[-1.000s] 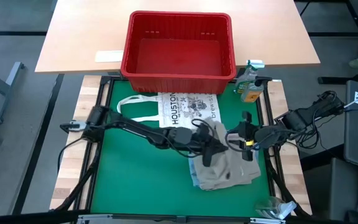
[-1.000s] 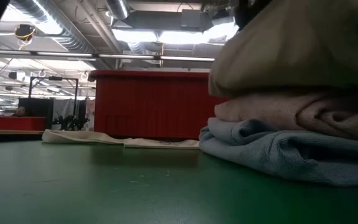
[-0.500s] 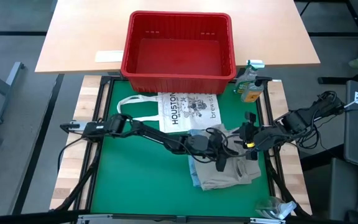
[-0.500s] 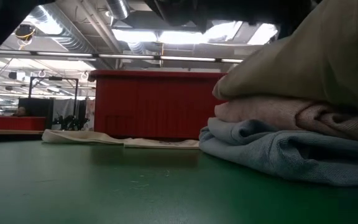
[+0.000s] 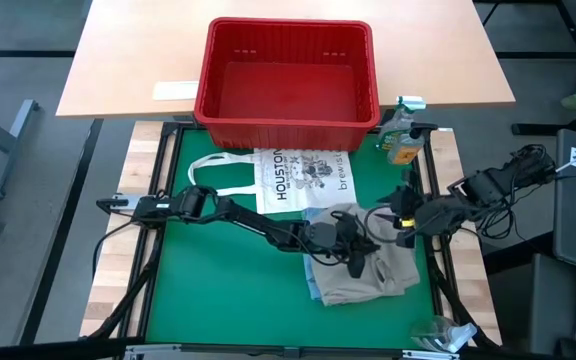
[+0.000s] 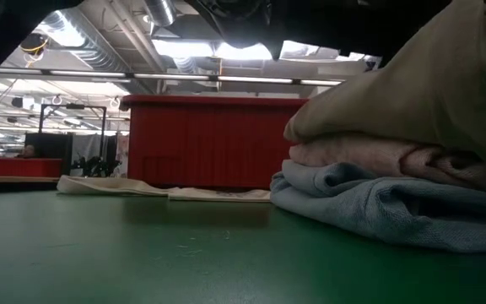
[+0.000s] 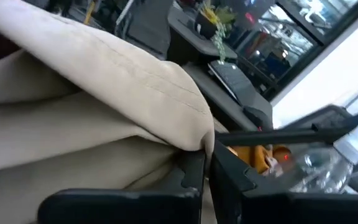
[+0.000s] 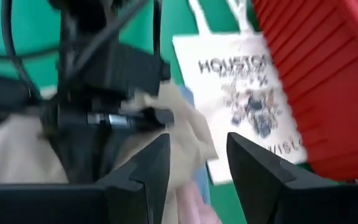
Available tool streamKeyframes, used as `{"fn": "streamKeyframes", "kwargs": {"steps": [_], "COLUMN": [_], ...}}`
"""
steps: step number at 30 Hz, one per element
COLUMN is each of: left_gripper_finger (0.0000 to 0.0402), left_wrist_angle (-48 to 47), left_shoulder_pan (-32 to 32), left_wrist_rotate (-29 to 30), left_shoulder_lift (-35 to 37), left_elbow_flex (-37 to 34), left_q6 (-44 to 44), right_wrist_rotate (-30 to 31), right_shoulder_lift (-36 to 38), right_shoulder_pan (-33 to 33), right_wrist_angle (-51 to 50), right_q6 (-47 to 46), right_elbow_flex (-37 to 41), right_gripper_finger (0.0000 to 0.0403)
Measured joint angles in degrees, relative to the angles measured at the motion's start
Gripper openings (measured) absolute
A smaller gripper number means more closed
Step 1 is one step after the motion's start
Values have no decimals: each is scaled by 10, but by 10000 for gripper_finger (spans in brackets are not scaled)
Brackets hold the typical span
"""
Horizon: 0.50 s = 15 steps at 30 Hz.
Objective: Fold Laundry from Bin
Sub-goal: Fold the light brown shorts from the red laundry basket
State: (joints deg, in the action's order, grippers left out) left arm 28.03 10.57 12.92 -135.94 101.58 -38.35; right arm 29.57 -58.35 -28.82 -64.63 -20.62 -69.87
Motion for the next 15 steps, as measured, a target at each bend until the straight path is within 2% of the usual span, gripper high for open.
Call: {"fn": "streamKeyframes", "kwargs": {"steps": [4,8,15], "left_gripper_finger": [27,49,115], "left_wrist_angle": [3,6,27], "left_shoulder_pan": [0,0,3], "left_wrist_rotate": [27,30,29], "left_shoulder_lift": [0,0,0], "left_elbow_flex": [0,0,0], "left_q6": [0,3,72], "right_wrist_rotate": [4,-1,-7], "right_shoulder_lift": [-3,-18,-28], "right_shoulder_pan": [0,0,0], "right_wrist_angle": [38,46,46], "right_q6": [-1,-1,2], "right_elbow_flex": [1,2,2], "right_gripper_finger": [160,160,160]}}
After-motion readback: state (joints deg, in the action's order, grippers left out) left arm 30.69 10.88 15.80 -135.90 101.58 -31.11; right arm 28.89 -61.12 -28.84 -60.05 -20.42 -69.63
